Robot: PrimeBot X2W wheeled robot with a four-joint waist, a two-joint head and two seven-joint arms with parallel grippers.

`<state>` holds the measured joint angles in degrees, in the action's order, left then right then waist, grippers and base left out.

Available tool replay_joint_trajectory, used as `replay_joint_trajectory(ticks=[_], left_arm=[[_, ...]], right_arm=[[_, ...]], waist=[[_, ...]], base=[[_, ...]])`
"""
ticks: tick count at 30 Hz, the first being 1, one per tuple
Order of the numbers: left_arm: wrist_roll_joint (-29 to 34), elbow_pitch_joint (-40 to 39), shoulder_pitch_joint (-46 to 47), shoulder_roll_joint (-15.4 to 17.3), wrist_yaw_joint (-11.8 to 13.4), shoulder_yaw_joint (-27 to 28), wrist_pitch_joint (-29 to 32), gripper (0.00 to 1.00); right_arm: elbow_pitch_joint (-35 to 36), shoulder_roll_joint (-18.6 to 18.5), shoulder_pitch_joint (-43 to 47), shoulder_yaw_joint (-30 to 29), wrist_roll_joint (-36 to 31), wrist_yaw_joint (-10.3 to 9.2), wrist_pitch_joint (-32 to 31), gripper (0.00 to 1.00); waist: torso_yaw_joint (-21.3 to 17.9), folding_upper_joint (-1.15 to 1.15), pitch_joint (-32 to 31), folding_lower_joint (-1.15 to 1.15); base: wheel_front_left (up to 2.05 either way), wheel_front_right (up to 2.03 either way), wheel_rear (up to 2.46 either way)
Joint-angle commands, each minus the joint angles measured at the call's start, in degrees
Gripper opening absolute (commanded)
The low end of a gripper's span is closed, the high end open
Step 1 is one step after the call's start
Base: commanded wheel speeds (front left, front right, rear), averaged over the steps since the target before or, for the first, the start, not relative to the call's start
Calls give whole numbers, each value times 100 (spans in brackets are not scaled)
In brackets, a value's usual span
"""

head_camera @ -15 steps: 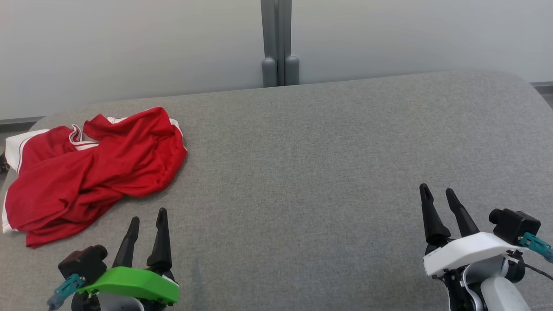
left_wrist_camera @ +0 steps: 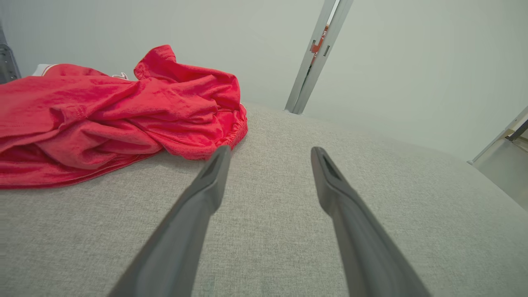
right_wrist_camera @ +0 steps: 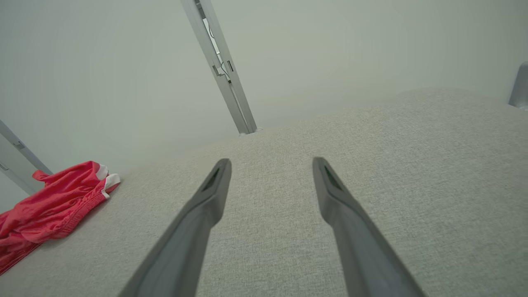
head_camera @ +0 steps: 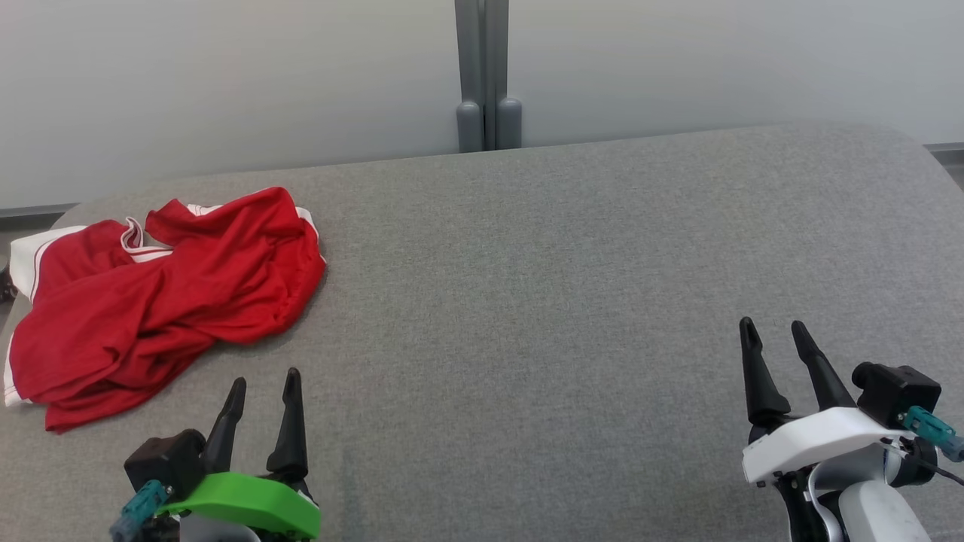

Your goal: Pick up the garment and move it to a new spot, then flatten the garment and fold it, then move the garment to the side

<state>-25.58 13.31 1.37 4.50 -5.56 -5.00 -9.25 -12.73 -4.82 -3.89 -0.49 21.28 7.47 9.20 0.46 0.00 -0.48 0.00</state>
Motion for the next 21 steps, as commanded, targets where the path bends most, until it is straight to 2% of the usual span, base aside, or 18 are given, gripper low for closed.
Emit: replay_joint_trajectory(ticks=[1, 21], left_arm=[[146, -14, -33, 64, 6, 4, -57, 100], [1064, 92, -81, 53, -54, -12, -312, 100]], right_arm=[[56, -18, -53, -16, -162, 2, 66, 100], [-10, 10, 13, 25, -1073, 3, 323, 100]], waist=[[0, 0, -2, 0], [55, 0, -20, 0]], base=[[0, 0, 0], [0, 0, 0]])
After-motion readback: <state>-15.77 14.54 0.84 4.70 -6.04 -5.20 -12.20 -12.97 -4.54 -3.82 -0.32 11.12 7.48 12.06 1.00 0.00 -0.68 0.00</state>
